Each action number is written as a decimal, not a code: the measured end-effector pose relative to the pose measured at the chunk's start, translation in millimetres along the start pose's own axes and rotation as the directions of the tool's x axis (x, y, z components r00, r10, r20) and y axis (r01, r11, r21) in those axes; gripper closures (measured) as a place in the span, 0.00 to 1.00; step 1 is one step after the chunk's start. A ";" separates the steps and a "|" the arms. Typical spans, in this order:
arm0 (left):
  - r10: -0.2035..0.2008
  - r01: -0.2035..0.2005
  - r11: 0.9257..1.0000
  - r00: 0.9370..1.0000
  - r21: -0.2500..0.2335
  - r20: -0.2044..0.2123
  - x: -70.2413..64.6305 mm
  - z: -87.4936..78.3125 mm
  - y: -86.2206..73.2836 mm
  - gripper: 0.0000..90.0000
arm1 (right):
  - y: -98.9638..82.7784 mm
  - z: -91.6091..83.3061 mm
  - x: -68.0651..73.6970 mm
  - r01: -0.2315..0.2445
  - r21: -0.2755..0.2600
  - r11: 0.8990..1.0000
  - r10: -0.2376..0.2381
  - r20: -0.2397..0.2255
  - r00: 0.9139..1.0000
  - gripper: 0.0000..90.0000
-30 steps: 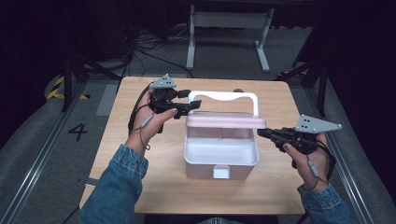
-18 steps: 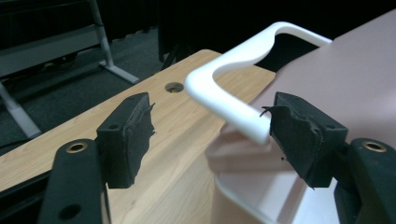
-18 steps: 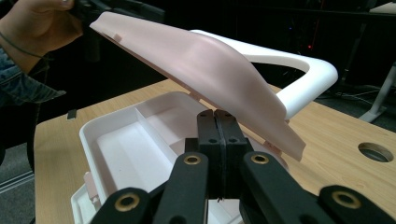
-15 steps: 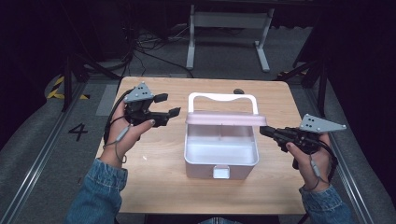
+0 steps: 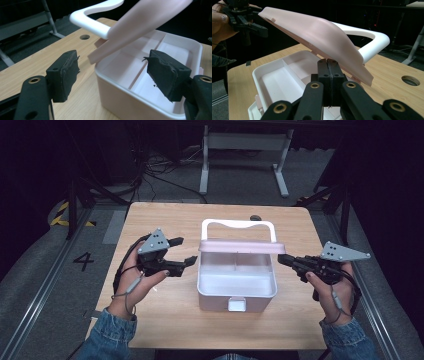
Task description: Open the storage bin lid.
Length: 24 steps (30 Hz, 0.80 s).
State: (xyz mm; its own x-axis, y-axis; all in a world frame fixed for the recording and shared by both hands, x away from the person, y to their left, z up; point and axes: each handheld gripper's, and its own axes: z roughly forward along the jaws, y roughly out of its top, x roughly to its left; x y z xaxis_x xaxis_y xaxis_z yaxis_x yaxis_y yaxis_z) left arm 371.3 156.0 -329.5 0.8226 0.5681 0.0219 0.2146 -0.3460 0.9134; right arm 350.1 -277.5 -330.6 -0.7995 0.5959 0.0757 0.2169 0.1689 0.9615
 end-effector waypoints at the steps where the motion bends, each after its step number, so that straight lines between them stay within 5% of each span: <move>1: 0.001 -0.001 1.000 1.000 -0.003 0.002 -1.6 1.1 0.4 0.29 | 0.0 0.0 -0.1 0.001 0.000 1.000 -0.001 -0.001 1.000 1.00; 24: 0.014 -0.014 0.997 1.000 -0.071 -0.002 -25.0 30.3 23.9 0.27 | -1.4 -0.9 -0.9 -0.007 -0.003 1.000 0.007 -0.022 1.000 1.00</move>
State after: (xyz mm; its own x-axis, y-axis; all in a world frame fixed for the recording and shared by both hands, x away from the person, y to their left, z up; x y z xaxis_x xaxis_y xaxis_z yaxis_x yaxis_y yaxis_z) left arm 371.9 110.8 -320.5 0.8246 0.5646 0.0350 0.1652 -0.2996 0.9397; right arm 350.0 -278.9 -331.7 -0.8098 0.5800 0.0882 0.2212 0.1625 0.9616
